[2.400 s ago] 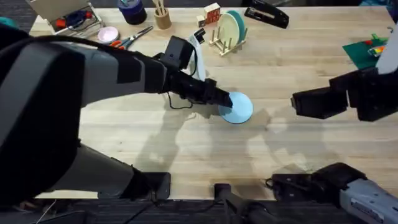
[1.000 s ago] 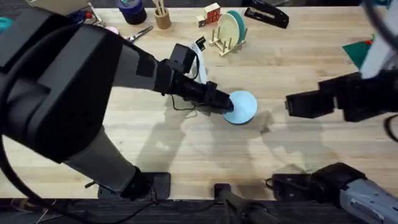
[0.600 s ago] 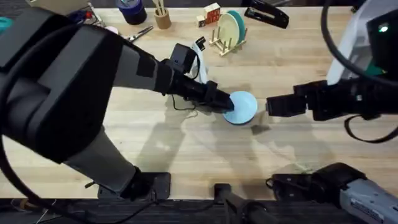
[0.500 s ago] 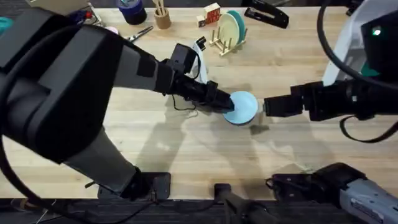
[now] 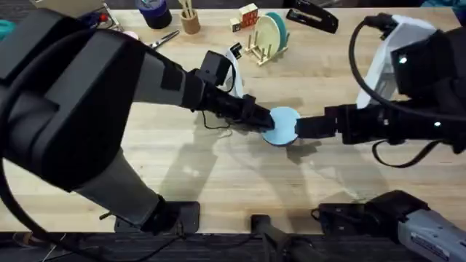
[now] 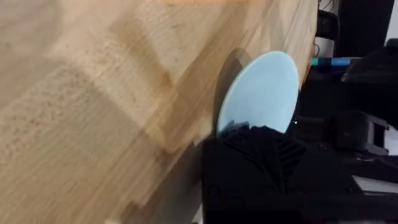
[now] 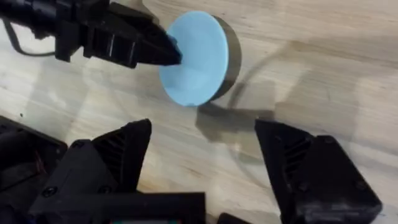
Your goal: Pick up the plates from the table one by one and place each into a slot on the dish rack.
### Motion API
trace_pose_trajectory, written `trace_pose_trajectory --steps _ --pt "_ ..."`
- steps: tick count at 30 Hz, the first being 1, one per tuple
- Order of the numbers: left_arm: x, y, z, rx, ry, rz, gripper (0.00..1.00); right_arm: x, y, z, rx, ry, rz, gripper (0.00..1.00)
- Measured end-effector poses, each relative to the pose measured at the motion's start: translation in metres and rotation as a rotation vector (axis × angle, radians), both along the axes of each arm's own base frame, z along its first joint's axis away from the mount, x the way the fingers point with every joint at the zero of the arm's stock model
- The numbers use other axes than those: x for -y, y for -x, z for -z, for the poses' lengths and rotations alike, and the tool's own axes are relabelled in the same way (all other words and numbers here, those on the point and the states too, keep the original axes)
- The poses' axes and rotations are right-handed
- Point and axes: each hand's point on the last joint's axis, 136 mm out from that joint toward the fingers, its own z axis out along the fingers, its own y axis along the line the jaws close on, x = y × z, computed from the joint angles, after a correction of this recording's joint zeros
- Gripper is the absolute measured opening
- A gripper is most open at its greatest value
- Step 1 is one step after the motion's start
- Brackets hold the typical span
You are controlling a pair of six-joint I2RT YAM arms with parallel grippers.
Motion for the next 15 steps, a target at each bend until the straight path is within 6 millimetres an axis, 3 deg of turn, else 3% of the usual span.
trace_pose_trajectory --steps 15 --pt "0.000 0.000 0.000 -0.002 -0.001 -0.002 0.042 -0.011 -0.014 0.032 -0.025 -0.053 0.042 0.993"
